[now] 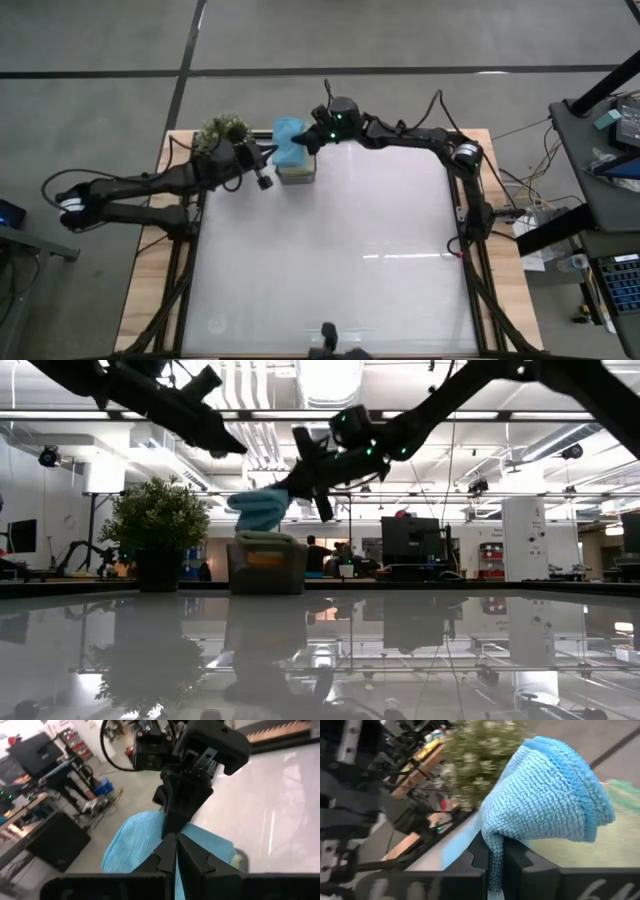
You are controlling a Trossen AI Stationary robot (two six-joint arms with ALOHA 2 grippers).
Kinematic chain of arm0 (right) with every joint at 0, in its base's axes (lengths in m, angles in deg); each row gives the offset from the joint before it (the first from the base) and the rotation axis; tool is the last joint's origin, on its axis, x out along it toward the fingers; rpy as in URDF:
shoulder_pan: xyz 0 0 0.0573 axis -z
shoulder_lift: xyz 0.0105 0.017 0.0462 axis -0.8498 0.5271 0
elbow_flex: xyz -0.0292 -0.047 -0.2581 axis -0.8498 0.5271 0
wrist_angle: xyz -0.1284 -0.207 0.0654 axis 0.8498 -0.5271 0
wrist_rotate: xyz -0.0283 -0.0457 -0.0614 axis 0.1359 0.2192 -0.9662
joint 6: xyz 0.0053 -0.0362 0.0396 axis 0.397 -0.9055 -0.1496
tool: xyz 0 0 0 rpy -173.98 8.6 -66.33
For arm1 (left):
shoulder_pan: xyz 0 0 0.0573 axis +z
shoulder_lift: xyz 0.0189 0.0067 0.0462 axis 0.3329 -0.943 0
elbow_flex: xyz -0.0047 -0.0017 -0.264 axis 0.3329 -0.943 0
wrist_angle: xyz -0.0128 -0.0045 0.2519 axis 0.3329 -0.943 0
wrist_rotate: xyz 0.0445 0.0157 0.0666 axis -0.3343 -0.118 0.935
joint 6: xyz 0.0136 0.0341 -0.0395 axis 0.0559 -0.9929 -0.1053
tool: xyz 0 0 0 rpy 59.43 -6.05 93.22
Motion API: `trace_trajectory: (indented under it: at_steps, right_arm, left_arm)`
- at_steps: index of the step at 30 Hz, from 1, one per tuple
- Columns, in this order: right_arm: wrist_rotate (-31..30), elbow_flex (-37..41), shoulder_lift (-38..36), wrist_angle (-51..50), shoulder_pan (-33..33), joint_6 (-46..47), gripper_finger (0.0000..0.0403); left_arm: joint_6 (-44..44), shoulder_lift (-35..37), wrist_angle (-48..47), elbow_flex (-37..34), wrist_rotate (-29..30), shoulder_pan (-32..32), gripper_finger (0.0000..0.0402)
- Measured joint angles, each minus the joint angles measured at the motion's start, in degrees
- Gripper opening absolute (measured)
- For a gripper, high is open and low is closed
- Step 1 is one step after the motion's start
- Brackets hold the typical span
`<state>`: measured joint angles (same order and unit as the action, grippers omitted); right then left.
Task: Fold microfiber towels
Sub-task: Put the blue folded towel into the bin
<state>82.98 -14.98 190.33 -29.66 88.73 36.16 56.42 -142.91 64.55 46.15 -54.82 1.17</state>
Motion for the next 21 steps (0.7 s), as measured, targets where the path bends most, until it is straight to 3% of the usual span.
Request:
trace_trajectory:
  at_steps: [8,17,21]
  right_arm:
    - [-0.1,-3.4,4.6,-7.5,2.5,-2.3,0.0012]
    - [-3.0,-4.4,4.7,-13.0,2.6,-8.2,0.0014]
    - [-3.2,-5.0,4.6,-15.0,2.6,-9.9,0.0035]
  left_arm:
    - [1.0,-4.8,1.8,0.0,-6.1,4.8,0.0000]
    - [0.1,-13.8,6.1,0.0,-7.2,6.6,0.0000]
    - [0.1,-17.9,8.7,0.0,-7.2,7.3,0.0000]
